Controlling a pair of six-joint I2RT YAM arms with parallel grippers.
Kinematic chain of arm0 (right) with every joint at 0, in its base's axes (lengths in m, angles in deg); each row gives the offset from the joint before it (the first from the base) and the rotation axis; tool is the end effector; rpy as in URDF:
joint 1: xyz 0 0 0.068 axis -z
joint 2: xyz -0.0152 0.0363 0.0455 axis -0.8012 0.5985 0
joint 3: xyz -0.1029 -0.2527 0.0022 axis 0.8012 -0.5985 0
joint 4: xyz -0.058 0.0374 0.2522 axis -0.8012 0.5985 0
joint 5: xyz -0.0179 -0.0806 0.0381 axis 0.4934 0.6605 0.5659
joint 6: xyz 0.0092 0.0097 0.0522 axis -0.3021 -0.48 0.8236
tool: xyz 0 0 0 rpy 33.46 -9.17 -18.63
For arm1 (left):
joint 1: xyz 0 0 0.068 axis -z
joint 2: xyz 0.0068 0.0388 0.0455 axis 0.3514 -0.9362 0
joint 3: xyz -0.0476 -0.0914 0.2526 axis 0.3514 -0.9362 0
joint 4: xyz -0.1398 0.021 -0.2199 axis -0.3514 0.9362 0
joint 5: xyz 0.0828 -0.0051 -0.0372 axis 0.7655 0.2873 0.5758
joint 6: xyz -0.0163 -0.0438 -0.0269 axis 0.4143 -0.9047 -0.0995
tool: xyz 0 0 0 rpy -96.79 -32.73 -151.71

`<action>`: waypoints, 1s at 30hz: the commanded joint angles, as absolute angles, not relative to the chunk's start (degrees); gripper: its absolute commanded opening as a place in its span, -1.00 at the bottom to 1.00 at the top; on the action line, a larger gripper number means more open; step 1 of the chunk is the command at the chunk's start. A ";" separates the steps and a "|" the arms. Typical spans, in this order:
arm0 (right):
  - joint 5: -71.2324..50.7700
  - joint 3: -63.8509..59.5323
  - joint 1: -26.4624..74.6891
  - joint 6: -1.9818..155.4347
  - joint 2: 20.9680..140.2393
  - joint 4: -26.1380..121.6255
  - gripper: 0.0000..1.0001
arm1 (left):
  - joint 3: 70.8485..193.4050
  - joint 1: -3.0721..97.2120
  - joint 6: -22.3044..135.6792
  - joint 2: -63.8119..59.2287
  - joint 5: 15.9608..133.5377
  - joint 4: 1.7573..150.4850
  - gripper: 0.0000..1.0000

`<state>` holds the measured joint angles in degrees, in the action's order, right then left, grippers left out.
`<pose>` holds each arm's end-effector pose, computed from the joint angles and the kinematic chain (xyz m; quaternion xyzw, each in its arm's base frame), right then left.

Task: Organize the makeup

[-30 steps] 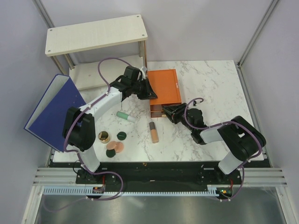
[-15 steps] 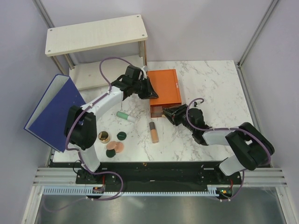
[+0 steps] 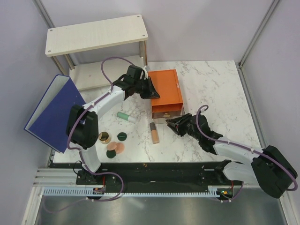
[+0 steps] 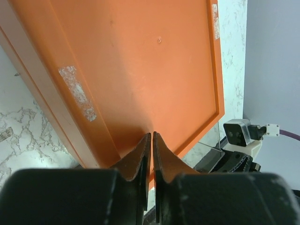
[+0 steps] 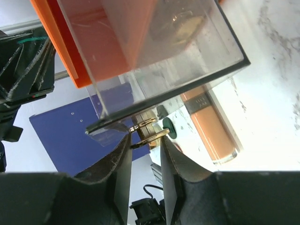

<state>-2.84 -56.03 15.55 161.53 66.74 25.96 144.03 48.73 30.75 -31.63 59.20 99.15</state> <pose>0.1836 0.1422 0.1794 0.3798 0.7491 0.4912 0.2307 0.3611 -0.2095 0.2676 0.0115 0.8964 -0.3756 0.2350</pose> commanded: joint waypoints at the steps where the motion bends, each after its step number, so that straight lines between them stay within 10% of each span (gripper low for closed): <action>1: -0.83 -57.14 14.57 163.07 61.33 34.49 -1.00 | 144.24 49.05 31.27 -34.02 61.04 103.89 -0.75; 30: -2.15 -54.59 9.91 163.96 53.84 52.59 -1.00 | 142.49 49.13 31.62 -32.97 62.09 105.30 -0.70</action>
<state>-1.03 -55.47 11.07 164.69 54.68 42.53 144.12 48.82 30.75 -31.81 58.85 99.33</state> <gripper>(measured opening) 0.009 0.143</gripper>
